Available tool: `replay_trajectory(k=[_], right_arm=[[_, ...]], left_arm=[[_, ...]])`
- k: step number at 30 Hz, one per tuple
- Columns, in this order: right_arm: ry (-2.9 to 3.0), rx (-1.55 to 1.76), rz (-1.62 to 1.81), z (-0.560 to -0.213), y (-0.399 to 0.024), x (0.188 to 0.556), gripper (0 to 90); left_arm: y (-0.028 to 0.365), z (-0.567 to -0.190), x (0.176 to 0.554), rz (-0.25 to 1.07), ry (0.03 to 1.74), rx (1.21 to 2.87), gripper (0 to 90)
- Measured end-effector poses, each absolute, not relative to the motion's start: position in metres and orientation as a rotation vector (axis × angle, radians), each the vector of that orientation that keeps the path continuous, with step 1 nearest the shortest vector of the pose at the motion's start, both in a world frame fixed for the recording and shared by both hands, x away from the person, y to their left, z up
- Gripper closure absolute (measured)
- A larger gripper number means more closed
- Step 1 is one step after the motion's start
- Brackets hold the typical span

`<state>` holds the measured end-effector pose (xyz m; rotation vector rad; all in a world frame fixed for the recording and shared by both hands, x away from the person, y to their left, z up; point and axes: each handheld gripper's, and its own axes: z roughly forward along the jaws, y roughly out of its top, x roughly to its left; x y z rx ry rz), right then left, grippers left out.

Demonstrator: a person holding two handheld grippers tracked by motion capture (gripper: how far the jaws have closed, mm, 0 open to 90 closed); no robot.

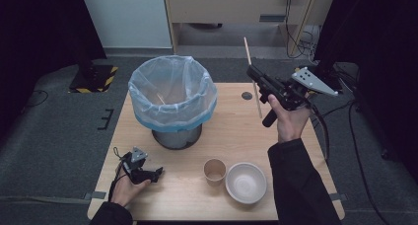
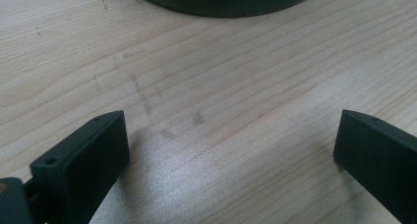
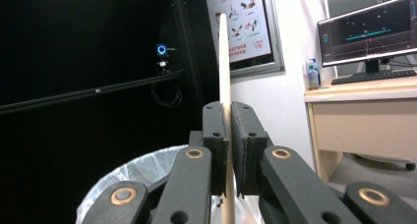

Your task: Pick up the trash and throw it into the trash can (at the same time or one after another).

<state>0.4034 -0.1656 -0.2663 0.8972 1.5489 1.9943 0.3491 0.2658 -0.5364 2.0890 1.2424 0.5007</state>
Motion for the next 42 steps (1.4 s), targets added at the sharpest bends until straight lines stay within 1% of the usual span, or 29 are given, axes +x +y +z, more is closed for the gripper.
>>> replay_trajectory(k=[9,25,42], right_arm=[[1.558,0.866,1.994,-0.251,-0.146,0.416,86.0],[1.561,0.843,2.005,-0.236,-0.117,0.44,86.0],[1.593,0.808,2.044,-0.23,-0.063,0.466,85.9]], left_arm=[[0.266,-0.537,0.349,0.501,1.243,2.086,0.0],[0.266,-0.537,0.349,0.502,1.242,2.087,0.0],[0.266,-0.537,0.349,0.502,1.243,2.087,0.0]])
